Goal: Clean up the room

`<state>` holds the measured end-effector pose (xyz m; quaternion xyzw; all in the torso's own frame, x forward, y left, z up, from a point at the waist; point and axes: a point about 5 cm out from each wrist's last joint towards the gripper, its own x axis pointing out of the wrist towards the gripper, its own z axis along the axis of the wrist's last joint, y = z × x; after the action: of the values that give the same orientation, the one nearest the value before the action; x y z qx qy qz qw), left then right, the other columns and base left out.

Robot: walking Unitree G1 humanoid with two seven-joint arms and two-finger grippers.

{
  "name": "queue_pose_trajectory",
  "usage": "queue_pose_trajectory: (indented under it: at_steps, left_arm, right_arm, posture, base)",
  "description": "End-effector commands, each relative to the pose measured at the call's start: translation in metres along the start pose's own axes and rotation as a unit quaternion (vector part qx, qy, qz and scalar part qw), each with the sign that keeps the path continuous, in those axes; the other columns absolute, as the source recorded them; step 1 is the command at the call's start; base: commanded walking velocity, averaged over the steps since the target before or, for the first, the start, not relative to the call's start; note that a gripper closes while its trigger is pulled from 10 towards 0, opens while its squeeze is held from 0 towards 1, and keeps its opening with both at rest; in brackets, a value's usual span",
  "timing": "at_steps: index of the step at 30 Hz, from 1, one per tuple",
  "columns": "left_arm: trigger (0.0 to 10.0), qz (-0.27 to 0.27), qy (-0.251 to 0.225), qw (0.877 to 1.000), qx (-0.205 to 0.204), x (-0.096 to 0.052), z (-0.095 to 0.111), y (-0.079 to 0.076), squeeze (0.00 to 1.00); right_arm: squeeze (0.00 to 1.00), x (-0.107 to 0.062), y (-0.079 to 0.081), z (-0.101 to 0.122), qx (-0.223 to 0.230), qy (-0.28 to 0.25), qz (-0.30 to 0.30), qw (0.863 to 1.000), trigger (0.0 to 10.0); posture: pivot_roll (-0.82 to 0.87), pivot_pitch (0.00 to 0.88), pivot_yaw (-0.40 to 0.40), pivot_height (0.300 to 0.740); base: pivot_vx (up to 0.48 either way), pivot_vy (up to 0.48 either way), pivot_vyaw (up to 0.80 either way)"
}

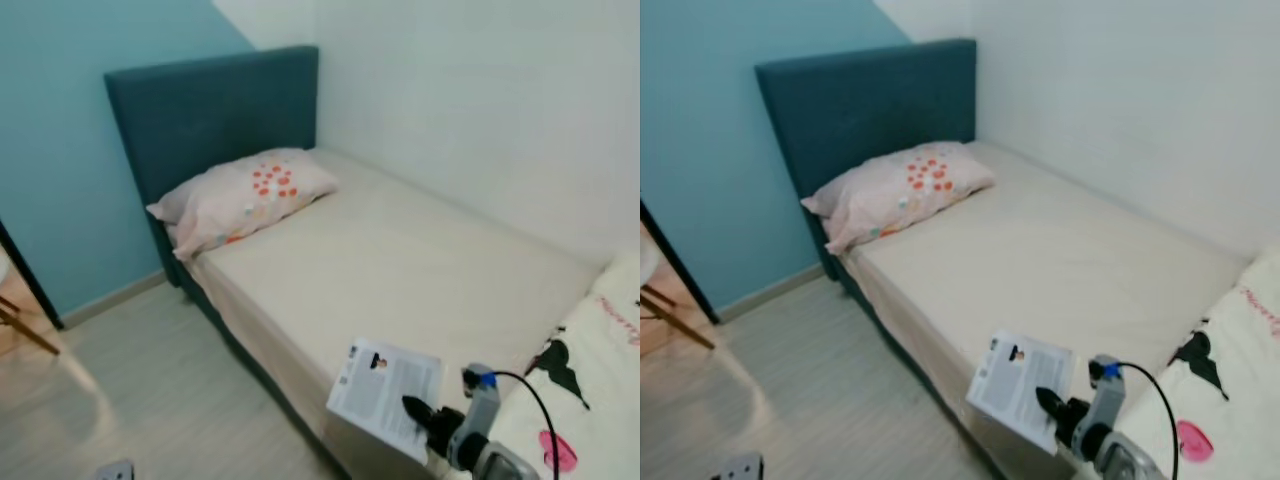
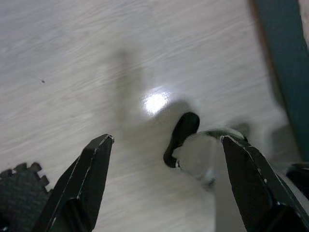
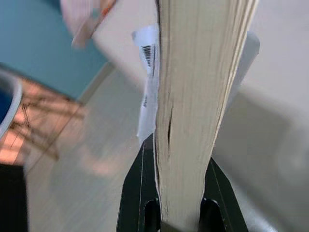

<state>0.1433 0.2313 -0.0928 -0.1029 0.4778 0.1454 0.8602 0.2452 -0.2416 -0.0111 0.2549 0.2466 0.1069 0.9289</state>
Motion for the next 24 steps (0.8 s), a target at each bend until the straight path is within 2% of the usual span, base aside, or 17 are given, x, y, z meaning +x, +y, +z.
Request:
queue_pose_trajectory:
  at_steps: [1,2,3,6,10,12,18,24]
  left_arm:
    - [10.0,-0.004,-0.004,1.0,0.011,0.0,0.003,0.001,0.0]
    - [10.0,-0.007,-0.003,1.0,0.017,0.0,0.003,0.0,0.0]
    - [10.0,-0.007,-0.003,1.0,0.017,0.0,0.003,0.0,0.0]
    - [10.0,-0.01,0.0,1.0,0.021,0.0,0.002,-0.002,0.0]
    - [10.0,-0.01,0.001,1.0,0.023,0.0,0.002,-0.001,0.0]
    - [10.0,-0.011,0.0,1.0,0.028,0.001,0.003,-0.002,0.0]
    - [10.0,-0.014,-0.005,0.999,0.031,0.001,0.008,-0.003,0.0]
    - [10.0,-0.016,-0.005,0.999,0.031,0.002,0.008,-0.004,0.0]
  right_arm:
    - [0.0,0.011,0.013,0.017,-0.02,-0.037,0.032,0.999,10.0]
    - [0.0,0.014,0.02,0.024,-0.042,-0.047,0.052,0.997,10.0]
    - [0.0,0.014,0.02,0.024,-0.042,-0.047,0.052,0.997,10.0]
    - [0.0,0.022,0.038,0.041,-0.078,-0.071,0.103,0.989,10.0]
    - [0.0,0.024,0.044,0.046,-0.09,-0.075,0.12,0.986,10.0]
    - [0.0,0.028,0.05,0.059,-0.099,-0.092,0.125,0.983,10.0]
    - [0.0,0.031,0.048,0.078,-0.077,-0.126,0.099,0.984,10.0]
    - [0.0,0.03,0.055,0.077,-0.088,-0.121,0.127,0.981,10.0]
  posture:
    - [-0.07,0.0,-0.033,0.74]
    - [-0.07,0.0,-0.032,0.74]
    - [-0.07,0.0,-0.032,0.74]
    - [-0.07,0.0,-0.032,0.74]
    - [-0.07,0.0,-0.031,0.74]
    - [-0.07,0.0,-0.031,0.74]
    - [-0.07,0.0,-0.03,0.74]
    - [-0.08,0.0,-0.024,0.74]
  base:
    - [0.398,0.0,0.0]
    - [0.401,0.0,0.76]
    - [0.401,0.0,0.76]
    - [0.401,0.0,0.75]
    - [0.401,0.0,0.75]
    - [0.399,0.0,0.68]
    - [0.402,0.0,0.0]
    - [0.399,0.0,0.0]
